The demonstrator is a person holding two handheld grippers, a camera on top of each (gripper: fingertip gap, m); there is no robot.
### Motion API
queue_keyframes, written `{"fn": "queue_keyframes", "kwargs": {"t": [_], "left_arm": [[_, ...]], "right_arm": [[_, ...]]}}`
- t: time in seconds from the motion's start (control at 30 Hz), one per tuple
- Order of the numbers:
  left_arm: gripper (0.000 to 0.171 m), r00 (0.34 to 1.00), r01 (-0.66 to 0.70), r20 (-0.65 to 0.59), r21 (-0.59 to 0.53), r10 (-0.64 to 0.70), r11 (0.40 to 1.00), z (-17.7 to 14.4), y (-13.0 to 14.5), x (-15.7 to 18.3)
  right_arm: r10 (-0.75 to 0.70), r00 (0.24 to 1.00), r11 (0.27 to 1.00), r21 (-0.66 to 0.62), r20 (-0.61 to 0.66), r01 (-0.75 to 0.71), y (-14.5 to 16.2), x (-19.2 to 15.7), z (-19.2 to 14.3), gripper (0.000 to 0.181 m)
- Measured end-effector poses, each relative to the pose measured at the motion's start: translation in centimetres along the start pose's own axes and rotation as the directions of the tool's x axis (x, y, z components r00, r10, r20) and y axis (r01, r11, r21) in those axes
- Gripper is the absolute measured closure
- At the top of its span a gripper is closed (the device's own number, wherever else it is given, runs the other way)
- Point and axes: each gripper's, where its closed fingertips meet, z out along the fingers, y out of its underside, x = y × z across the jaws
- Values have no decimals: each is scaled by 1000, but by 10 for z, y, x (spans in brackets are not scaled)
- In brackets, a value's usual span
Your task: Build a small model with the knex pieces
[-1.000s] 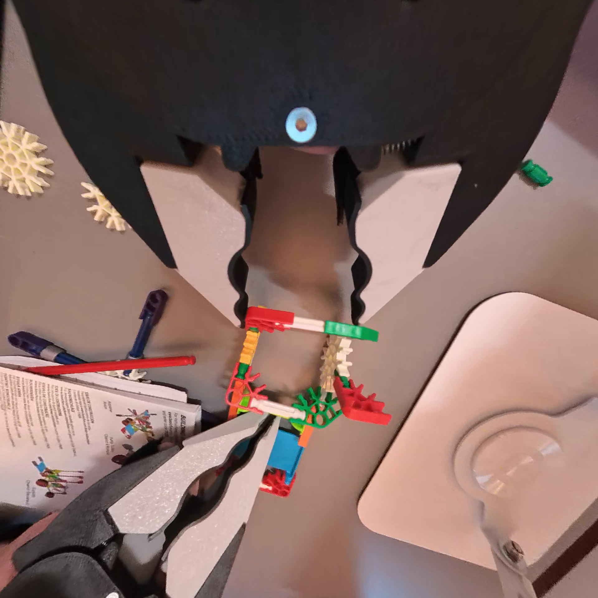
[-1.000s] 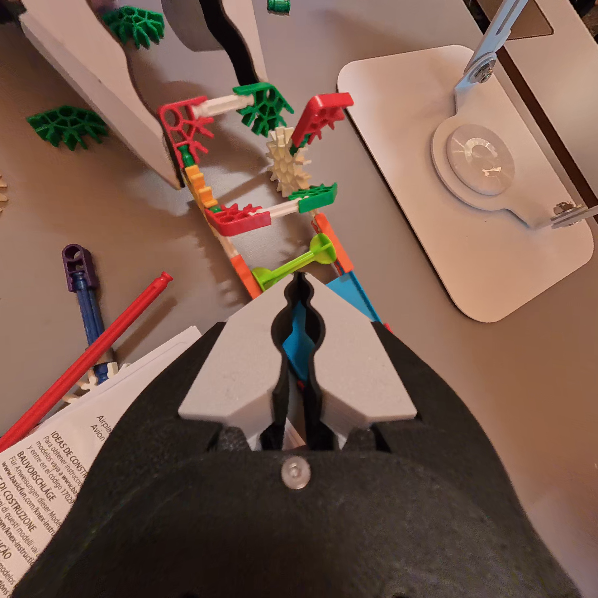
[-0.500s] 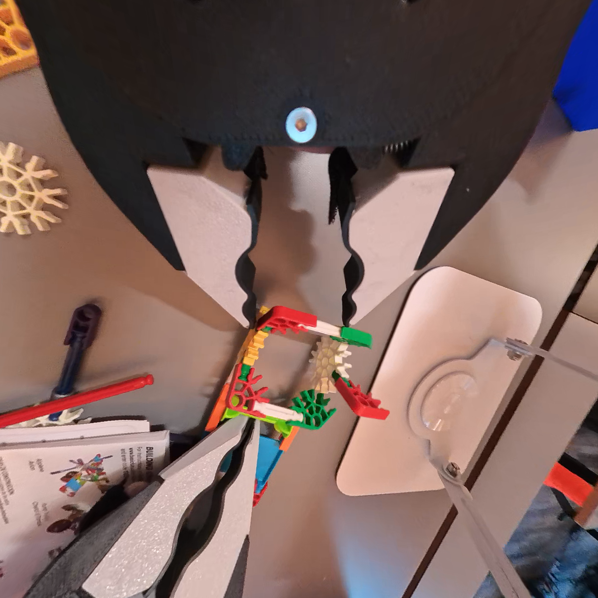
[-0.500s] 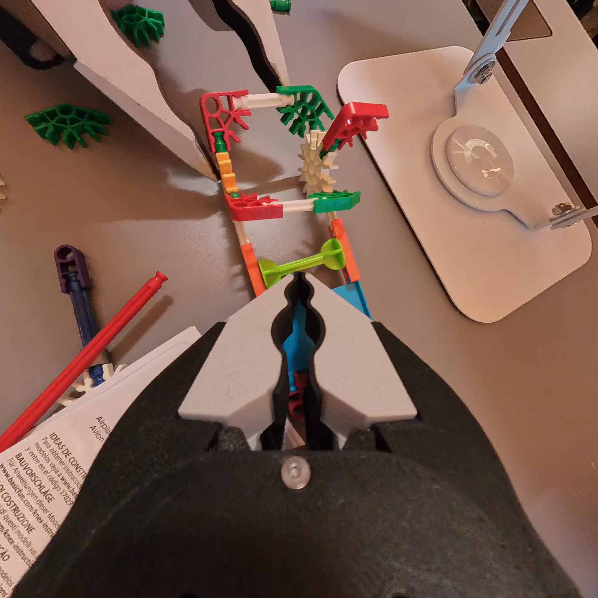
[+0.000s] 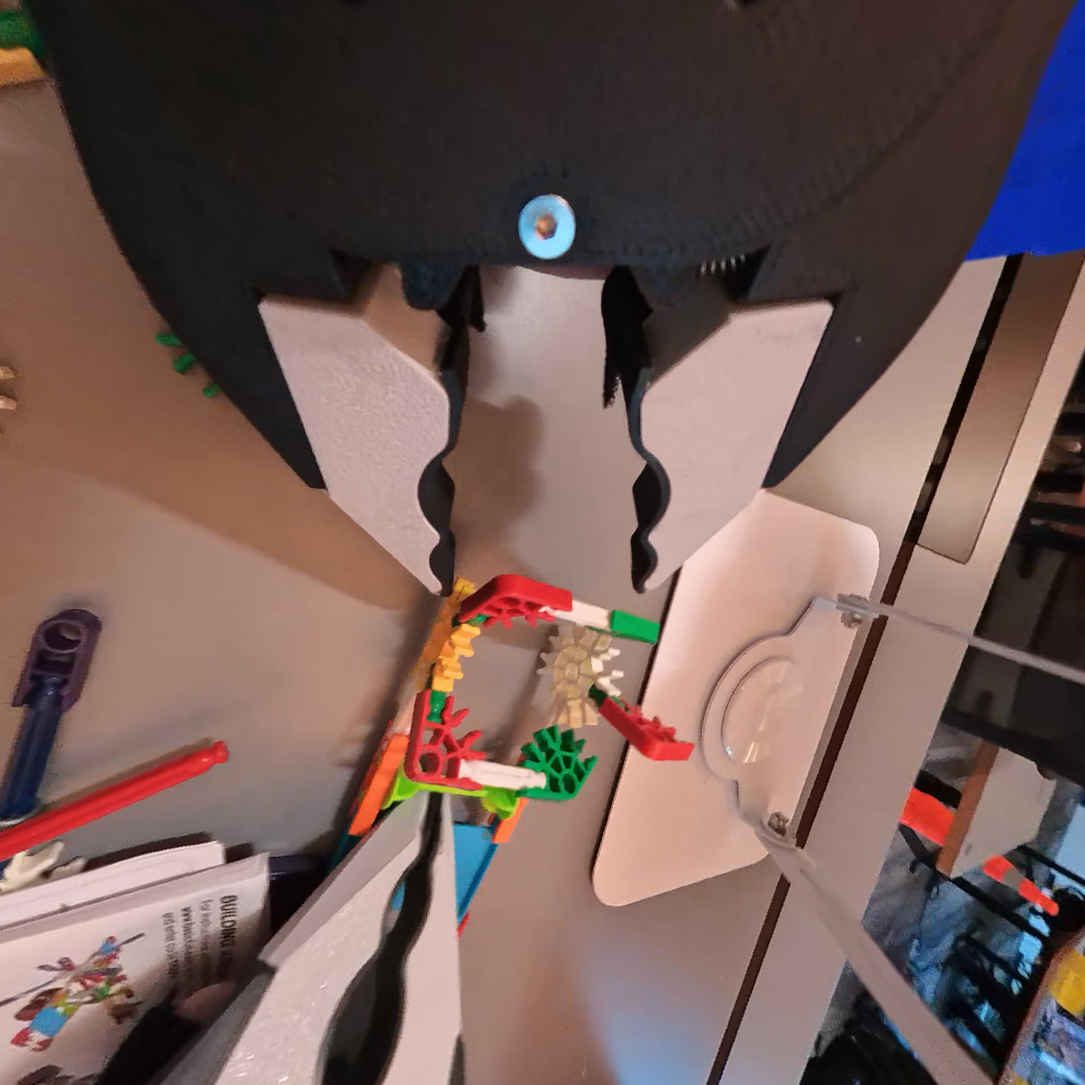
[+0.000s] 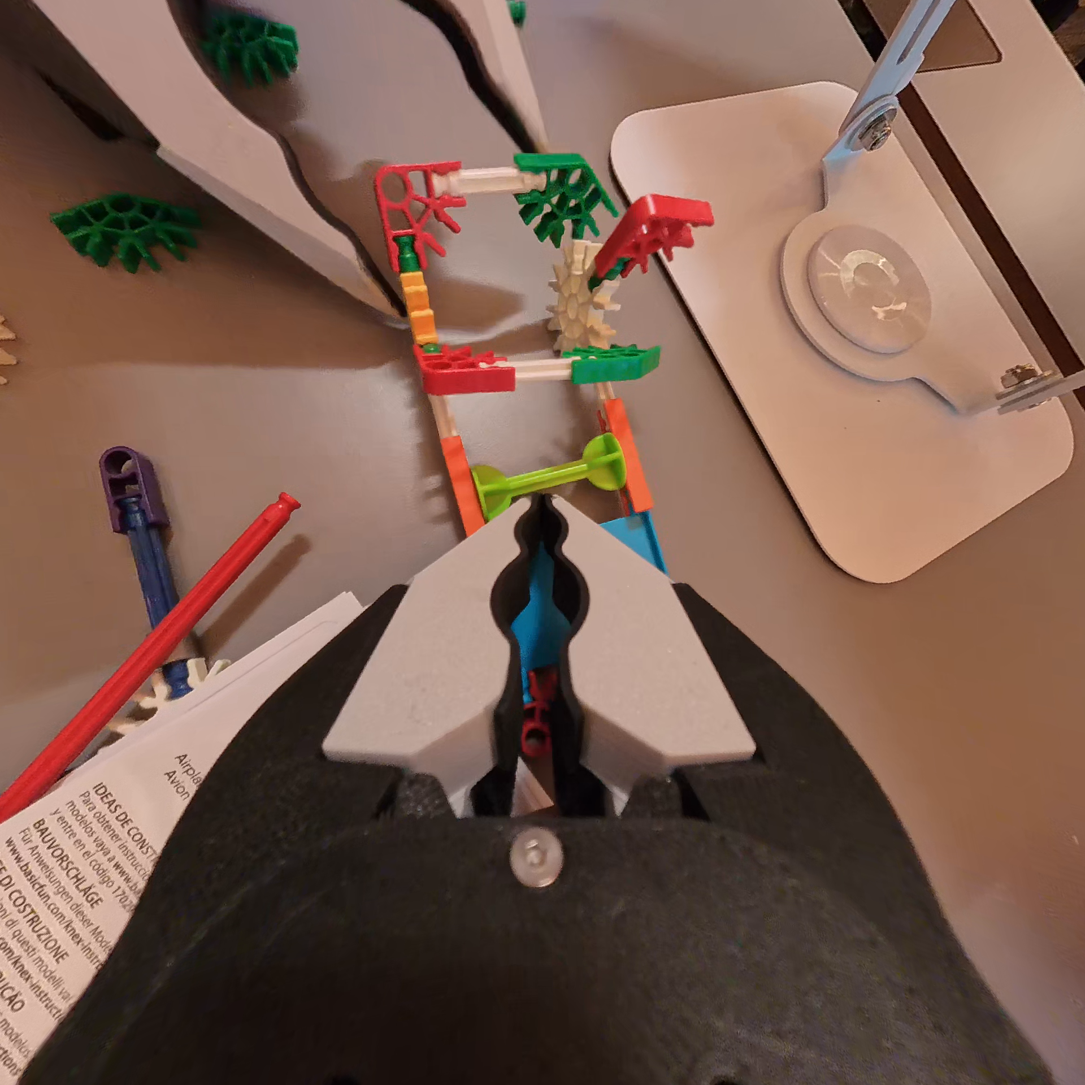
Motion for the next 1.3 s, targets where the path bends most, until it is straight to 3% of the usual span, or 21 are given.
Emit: {"fn": "queue_keyframes", "kwargs": {"t": [0.27, 0.43, 0.5, 0.67, 0.97, 1.17, 1.3], "left_arm": [[116, 964, 255, -76, 0, -254, 967, -11, -9, -5], [136, 944, 321, -89, 6, -319, 947, -5, -9, -4], [136, 938, 340, -73, 5, -338, 941, -2, -7, -8], [144, 935, 353, -5, 23, -353, 935, 5, -6, -23], [148, 911, 399, 104, 13, -398, 917, 15, 10, -54], [150, 913, 407, 30, 32, -407, 913, 14, 16, -52], [155, 924, 381, 9, 36, -382, 924, 12, 14, -51]], "right_arm": [[60, 997, 998, 34, -50, -58, 1, 29, -23, 161], [99, 993, 994, -36, -57, -101, 20, 38, -21, 147], [143, 989, 988, -47, -35, -144, 23, 38, -21, 148], [219, 974, 975, -49, 64, -216, 21, 25, -20, 155], [157, 964, 988, -46, 214, -151, -9, -37, -4, 153], [71, 944, 997, 11, 322, -79, -22, -69, -8, 149], [89, 958, 995, 25, 271, -99, -22, -52, -10, 145]]}}
